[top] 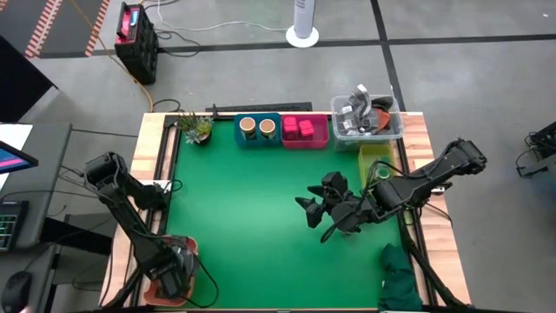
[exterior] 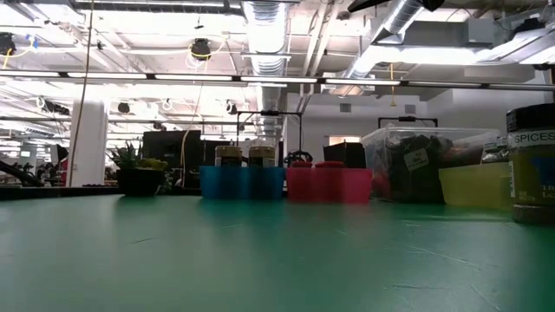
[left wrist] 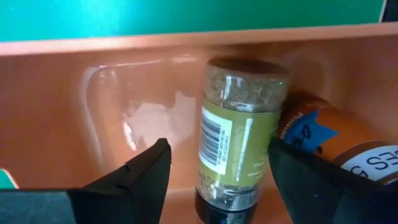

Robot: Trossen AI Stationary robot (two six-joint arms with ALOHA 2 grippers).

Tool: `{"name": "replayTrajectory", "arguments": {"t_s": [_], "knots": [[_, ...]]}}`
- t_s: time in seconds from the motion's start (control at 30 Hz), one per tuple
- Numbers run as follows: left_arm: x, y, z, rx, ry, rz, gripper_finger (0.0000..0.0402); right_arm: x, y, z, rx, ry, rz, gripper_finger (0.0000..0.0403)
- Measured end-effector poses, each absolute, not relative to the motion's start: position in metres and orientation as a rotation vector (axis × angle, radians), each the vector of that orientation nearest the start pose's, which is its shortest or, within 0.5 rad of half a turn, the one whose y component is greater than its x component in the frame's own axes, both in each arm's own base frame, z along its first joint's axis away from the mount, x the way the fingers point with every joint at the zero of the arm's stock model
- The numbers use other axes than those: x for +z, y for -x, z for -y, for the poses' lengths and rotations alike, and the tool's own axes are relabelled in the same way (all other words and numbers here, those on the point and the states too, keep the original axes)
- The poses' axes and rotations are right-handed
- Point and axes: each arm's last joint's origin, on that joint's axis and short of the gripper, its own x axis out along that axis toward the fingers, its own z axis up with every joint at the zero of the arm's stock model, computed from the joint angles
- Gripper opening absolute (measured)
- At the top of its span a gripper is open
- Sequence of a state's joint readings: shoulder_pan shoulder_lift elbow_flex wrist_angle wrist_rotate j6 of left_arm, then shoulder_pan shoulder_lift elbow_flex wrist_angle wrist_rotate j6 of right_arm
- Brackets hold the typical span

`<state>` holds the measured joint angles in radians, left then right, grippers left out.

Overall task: Sort spices by type
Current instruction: Put the left black spice bottle into the orange bin

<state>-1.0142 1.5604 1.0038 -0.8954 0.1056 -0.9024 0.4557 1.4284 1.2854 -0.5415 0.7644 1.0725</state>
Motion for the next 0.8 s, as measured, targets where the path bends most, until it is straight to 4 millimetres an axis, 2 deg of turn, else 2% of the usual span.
{"name": "replayTrajectory", "arguments": {"t_s": [0.3, 0.5, 0.8], "knots": [[0.180, -0.136, 0.226, -0.258, 0.033, -1.608, 0.0257, 0.333, -0.280, -0.115, -0.550, -0.640, -0.339, 0.0309], [0.170, -0.132, 0.226, -0.359, 0.088, -1.686, 0.0257, 0.333, -0.280, -0.115, -0.550, -0.640, -0.339, 0.0309], [0.168, -0.134, 0.225, -0.371, 0.023, -1.623, 0.0257, 0.333, -0.280, -0.115, -0.550, -0.640, -0.339, 0.0309]]}}
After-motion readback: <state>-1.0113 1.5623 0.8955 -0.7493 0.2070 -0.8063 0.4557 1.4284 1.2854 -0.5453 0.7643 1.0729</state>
